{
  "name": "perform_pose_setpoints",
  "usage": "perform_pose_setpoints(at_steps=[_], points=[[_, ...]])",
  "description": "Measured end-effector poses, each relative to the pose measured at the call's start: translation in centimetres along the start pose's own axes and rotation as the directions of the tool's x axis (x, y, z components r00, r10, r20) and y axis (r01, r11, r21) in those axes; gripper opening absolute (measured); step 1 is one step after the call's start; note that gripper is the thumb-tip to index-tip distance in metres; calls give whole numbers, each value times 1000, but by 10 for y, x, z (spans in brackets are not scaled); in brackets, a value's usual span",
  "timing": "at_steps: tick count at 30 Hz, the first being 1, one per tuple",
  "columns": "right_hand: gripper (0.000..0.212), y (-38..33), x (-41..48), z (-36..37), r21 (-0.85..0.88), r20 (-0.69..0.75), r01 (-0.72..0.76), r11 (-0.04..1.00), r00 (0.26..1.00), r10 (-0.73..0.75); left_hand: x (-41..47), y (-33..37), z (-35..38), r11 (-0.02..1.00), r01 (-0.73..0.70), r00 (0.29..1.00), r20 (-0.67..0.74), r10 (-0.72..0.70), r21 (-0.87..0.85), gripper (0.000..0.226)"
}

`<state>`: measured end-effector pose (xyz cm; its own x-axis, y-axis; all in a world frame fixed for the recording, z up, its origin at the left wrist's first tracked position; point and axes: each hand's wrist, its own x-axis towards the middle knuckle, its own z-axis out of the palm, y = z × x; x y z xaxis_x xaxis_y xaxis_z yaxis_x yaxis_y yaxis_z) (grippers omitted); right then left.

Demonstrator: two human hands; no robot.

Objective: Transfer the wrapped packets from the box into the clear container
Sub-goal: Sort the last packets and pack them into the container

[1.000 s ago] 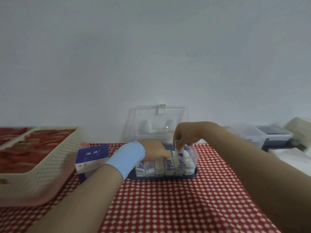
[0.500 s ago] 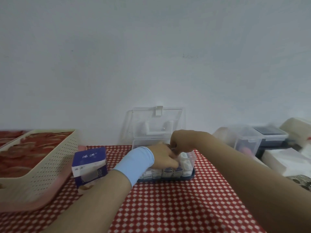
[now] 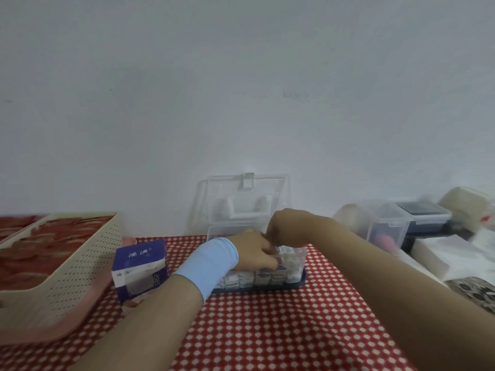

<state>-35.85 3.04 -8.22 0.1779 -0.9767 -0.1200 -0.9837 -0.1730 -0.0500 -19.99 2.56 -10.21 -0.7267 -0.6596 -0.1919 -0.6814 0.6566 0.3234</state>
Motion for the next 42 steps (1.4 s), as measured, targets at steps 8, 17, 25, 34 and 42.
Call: perform_pose_setpoints(at_steps=[8,17,25,34,42], points=[[22,12,-17,-33,305,-360,-46,951,919,159,-27,-26,-41,980,20,860,-497,-117,-196,19],[81,14,-4,-21,788,-235,-104,607,860,453,-32,-66,-56,700,147,645,-469,-604,-699,68],[71,15,-16,-26,815,-248,-77,574,849,467,-36,-62,-65,633,46,748,-393,-534,-773,92],[70,13,-20,-25,852,-286,-16,523,822,492,-33,-49,-57,688,21,768,-429,-476,-725,90],[38,12,-62,-21,476,-382,-57,878,885,265,-66,-45,-37,955,16,806,-562,-187,-295,60]])
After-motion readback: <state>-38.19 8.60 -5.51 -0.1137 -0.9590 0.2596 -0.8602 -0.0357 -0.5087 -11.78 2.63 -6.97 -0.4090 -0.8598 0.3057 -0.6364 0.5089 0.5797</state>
